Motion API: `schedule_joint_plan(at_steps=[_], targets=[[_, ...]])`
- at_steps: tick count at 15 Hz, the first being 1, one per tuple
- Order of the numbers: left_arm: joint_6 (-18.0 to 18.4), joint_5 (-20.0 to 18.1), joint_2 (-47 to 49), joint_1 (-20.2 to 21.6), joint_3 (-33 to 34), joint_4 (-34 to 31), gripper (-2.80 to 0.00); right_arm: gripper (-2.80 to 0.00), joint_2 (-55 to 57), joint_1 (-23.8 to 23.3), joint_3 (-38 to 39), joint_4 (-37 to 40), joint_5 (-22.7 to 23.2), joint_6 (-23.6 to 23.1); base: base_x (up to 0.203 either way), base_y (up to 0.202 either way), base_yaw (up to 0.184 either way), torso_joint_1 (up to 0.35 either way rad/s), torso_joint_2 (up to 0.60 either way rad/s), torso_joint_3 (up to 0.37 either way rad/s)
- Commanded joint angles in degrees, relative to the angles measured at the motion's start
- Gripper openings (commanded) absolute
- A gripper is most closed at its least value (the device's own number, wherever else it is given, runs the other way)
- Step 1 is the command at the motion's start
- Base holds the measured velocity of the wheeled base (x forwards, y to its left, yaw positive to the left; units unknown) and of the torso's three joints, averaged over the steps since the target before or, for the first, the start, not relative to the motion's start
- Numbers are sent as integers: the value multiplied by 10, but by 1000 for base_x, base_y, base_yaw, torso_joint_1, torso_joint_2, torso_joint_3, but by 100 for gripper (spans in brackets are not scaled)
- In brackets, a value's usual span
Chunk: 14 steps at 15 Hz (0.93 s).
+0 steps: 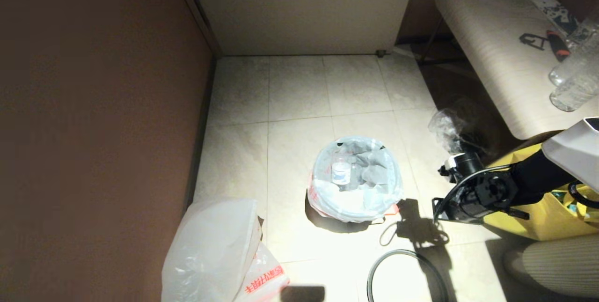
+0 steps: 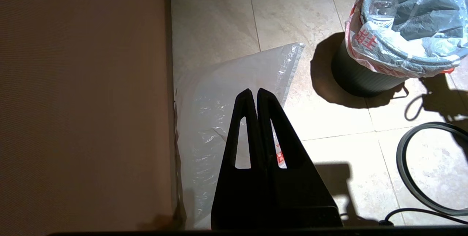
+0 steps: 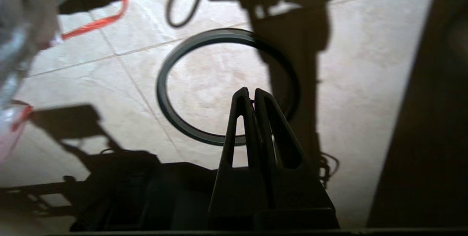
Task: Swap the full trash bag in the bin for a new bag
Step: Place the trash bag on the floor
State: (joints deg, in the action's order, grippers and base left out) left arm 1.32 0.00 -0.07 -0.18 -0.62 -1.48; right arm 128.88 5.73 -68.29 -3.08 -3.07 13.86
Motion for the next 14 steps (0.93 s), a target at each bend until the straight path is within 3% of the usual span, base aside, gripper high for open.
schedule_joint_plan(at_steps=[1,4,14], targets=[[0,0,0,0,0,0,-280,-280,3,0,1,-10,21,3,0,0,0,0,0,0],[0,0,0,0,0,0,-280,-280,3,-2,-1,-47,83,35,0,0,0,0,0,0],[0,0,0,0,0,0,-280,-280,64,12,-42,-124,97,57,0,0,0,0,0,0]])
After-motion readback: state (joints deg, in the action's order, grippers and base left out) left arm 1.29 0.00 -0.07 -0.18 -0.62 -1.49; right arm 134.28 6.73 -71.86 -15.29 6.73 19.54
